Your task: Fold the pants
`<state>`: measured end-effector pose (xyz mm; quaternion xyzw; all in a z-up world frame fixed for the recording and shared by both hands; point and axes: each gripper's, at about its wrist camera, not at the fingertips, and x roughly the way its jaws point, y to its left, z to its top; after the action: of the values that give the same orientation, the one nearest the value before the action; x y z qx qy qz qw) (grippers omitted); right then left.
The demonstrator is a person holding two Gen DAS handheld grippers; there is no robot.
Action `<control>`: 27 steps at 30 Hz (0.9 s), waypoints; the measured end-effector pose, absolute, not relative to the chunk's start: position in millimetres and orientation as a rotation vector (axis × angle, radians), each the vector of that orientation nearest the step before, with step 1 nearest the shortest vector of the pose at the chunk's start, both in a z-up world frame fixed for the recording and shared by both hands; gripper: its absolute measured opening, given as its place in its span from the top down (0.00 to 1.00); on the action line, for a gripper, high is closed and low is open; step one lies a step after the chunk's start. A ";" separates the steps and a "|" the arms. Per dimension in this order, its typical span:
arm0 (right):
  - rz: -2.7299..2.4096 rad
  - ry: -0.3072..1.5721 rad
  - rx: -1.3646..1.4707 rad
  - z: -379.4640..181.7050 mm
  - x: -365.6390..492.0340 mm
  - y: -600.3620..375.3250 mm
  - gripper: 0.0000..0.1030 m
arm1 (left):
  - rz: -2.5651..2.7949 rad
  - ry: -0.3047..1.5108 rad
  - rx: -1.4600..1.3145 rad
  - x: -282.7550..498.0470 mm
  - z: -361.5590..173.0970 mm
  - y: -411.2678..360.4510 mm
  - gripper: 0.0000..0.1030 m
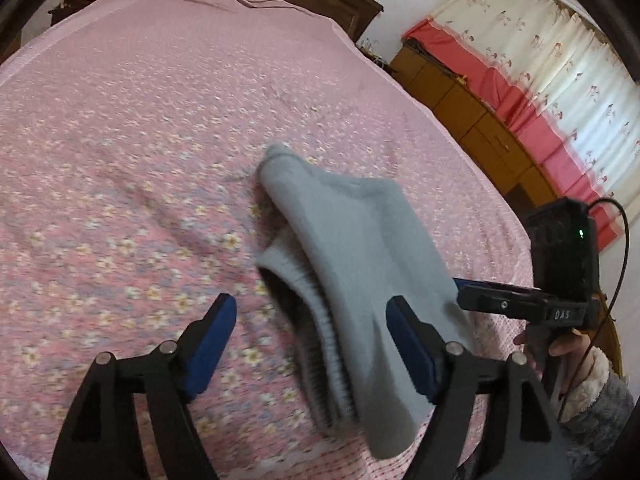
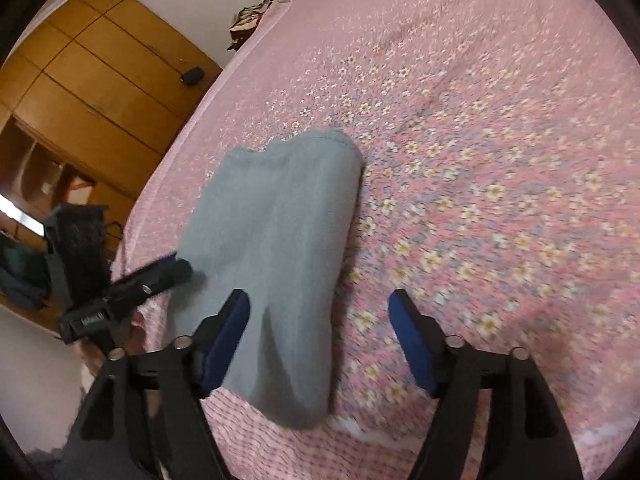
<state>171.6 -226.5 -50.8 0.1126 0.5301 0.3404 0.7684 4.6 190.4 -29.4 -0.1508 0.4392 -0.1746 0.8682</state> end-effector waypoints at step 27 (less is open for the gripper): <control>0.758 1.280 0.716 -105.1 135.8 -299.7 0.76 | -0.326 0.875 -0.290 -45.2 -53.6 185.8 0.17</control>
<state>135.8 -299.7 -105.1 0.3186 0.5699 0.3372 0.6782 -45.2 185.8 -53.6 -0.1393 0.4203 -0.1568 0.8828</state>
